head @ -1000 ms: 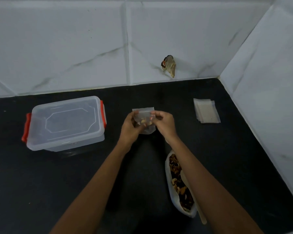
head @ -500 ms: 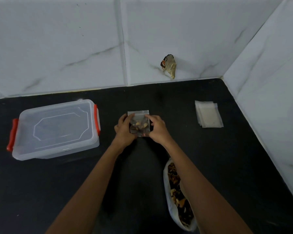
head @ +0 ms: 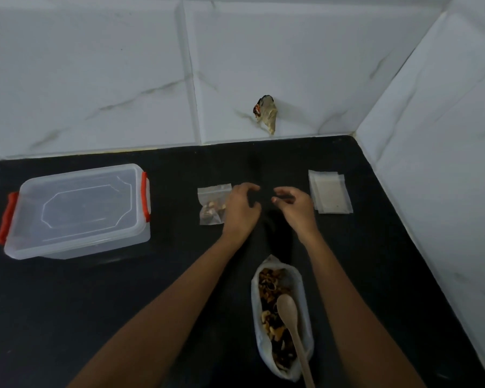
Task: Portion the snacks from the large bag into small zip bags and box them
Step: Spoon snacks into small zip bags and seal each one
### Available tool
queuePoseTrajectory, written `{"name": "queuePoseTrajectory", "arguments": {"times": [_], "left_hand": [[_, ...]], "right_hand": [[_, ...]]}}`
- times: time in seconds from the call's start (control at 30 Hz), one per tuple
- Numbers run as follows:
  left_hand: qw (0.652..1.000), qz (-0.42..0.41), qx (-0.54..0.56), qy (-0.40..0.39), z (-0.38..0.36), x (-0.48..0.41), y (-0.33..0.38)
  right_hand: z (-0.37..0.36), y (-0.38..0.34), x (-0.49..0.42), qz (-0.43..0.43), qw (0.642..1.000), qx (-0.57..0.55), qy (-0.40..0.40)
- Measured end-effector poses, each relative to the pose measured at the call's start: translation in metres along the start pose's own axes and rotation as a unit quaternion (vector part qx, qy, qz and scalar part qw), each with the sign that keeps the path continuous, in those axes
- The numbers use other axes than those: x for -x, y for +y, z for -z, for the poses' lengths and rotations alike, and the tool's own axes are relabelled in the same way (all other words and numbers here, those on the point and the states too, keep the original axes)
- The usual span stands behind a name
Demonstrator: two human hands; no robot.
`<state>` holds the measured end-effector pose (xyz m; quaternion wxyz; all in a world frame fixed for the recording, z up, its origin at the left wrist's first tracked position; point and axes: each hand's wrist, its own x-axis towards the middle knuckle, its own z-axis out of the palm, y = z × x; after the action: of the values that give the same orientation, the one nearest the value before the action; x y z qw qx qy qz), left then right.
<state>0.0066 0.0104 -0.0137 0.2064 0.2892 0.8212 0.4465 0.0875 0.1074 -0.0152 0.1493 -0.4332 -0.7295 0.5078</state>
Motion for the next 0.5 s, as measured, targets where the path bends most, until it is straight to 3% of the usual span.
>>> {"name": "queuePoseTrajectory", "arguments": {"times": [0.23, 0.5], "left_hand": [[0.993, 0.047, 0.078, -0.081, -0.076, -0.025, 0.053], [0.982, 0.154, 0.063, -0.094, -0.132, -0.043, 0.066]], "right_hand": [[0.084, 0.042, -0.03, -0.09, 0.979, 0.005, 0.185], [0.105, 0.077, -0.055, -0.109, 0.968, 0.078, 0.213]]}}
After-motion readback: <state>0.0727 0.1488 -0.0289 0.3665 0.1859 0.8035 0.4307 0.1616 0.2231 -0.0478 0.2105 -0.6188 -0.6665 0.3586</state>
